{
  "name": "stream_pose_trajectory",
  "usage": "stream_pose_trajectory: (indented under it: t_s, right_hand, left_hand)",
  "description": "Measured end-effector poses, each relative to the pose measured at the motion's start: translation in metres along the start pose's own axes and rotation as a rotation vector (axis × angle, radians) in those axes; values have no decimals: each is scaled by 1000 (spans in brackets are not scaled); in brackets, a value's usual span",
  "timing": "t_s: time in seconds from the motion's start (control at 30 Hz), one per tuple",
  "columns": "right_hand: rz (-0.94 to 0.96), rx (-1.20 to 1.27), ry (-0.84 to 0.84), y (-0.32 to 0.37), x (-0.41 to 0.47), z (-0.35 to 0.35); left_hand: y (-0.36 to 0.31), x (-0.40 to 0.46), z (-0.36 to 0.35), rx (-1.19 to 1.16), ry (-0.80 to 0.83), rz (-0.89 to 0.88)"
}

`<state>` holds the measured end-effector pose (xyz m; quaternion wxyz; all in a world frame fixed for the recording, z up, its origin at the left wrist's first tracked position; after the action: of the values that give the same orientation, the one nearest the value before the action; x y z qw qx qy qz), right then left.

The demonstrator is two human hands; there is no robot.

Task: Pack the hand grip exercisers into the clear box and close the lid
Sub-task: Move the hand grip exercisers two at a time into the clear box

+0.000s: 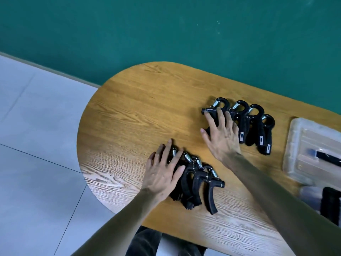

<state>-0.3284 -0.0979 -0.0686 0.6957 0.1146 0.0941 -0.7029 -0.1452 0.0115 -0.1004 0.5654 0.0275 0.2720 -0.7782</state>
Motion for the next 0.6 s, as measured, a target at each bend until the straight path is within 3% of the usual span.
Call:
stream_pose_trajectory:
  t_s: [0.6]
  right_hand:
    - [-195,-28,31,1,31,-21]
  left_hand:
    - [12,-9,-4,-67,-85,82]
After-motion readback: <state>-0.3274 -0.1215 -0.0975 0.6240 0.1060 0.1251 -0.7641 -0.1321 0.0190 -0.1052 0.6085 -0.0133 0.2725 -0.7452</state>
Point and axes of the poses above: each hand's wrist, its own x-axis towards the middle knuckle, its own z-axis out of the back of the hand, y = z × x, the point moved 9 cm from there along x, towards the middle knuckle, and after that the axes turned 3 degrees about -z, right-handed, at the moved point
